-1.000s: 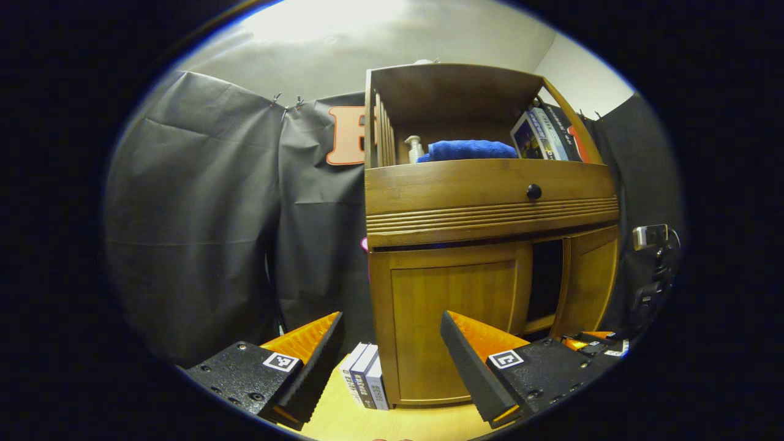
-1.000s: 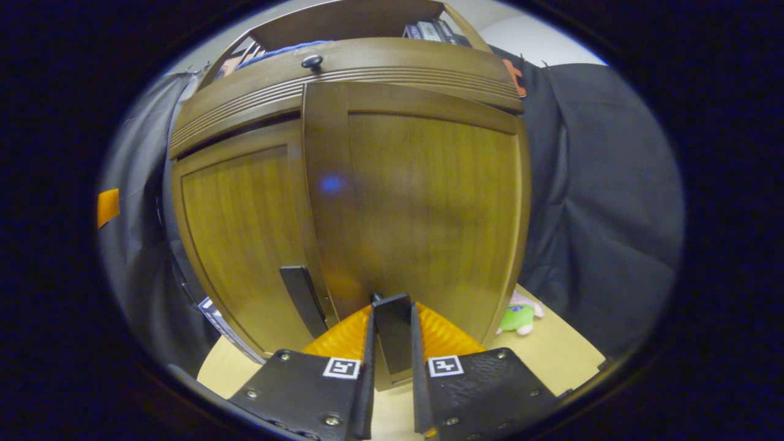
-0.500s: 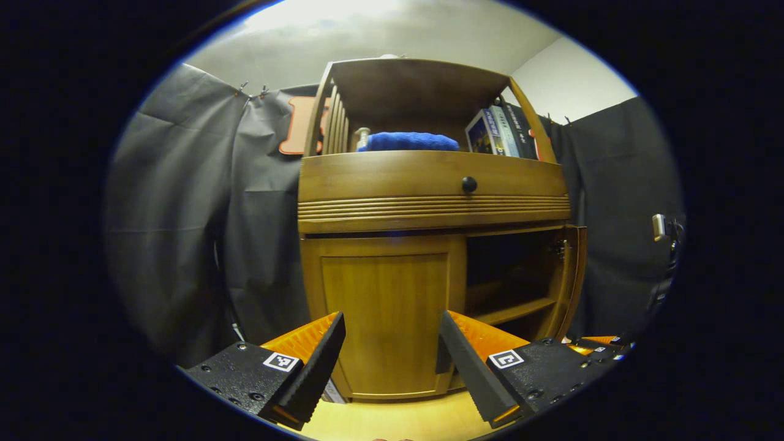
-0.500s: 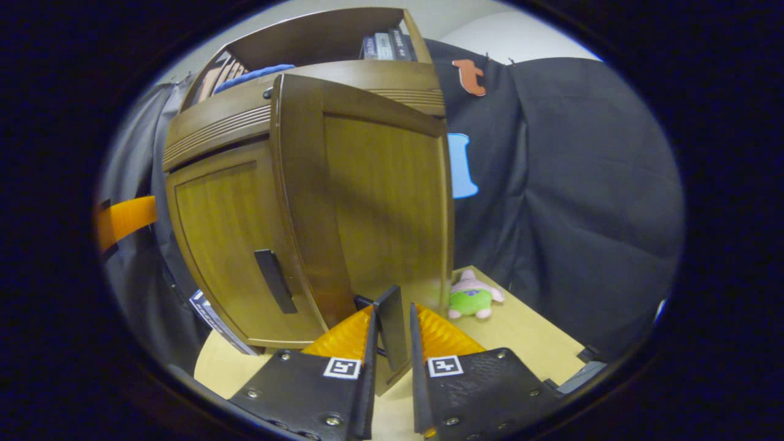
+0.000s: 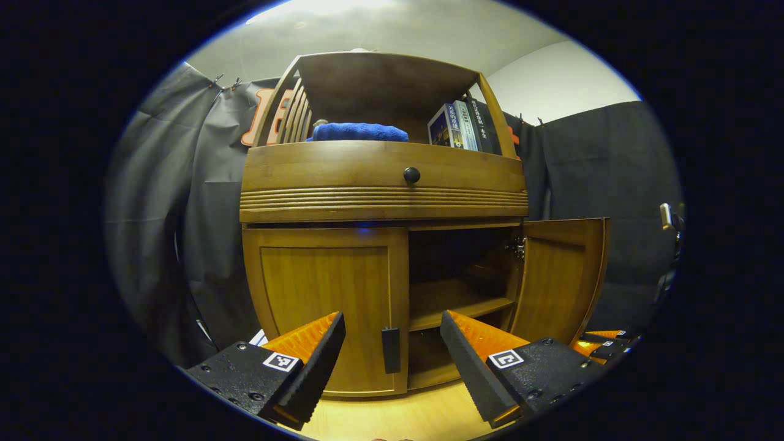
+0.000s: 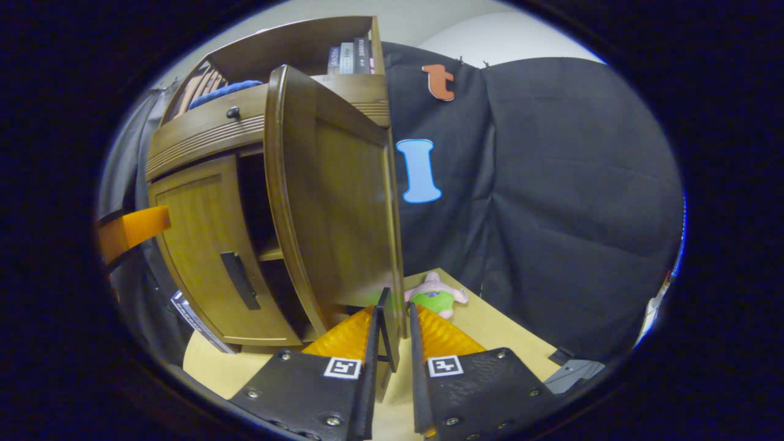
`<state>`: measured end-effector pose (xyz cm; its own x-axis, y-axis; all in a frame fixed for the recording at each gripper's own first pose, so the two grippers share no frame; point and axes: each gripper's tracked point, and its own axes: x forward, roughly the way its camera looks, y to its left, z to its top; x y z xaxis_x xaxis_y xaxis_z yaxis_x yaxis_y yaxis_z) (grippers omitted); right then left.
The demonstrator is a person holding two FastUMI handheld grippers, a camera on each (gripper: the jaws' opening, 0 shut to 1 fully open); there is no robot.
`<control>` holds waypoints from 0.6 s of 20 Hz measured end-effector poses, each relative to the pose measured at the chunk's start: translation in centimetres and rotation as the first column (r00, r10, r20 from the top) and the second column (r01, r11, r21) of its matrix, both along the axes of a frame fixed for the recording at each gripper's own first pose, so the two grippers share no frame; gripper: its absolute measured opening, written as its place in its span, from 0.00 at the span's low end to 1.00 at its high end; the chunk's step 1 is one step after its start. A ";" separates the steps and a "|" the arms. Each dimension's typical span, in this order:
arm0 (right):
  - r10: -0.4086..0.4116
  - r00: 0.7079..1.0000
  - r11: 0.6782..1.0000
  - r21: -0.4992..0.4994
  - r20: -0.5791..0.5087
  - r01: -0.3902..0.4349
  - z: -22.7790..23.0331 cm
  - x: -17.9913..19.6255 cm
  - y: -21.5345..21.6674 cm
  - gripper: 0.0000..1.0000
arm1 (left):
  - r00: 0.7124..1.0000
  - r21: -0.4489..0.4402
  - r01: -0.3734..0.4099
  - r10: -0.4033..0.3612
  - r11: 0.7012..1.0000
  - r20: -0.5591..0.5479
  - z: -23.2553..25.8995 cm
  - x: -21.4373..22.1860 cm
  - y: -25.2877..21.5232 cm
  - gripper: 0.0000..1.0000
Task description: Open the right door of the double-door shoe cabinet with the right hand, and open the left door with the left hand.
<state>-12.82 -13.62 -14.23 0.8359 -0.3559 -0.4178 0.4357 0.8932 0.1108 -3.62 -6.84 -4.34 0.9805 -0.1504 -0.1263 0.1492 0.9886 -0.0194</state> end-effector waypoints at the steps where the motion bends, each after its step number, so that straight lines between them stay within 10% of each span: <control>1: -0.010 1.000 1.000 -0.005 0.005 0.010 0.2 -0.2 -0.6 0.26 | 1.000 -0.002 0.005 -0.005 1.000 -0.002 0.0 0.1 -0.2 0.97; 12: -0.131 0.991 0.983 -0.131 -0.006 0.129 0.5 -3.0 -7.2 0.22 | 0.999 -0.006 -0.007 0.007 1.000 -0.045 -1.9 1.5 0.4 0.98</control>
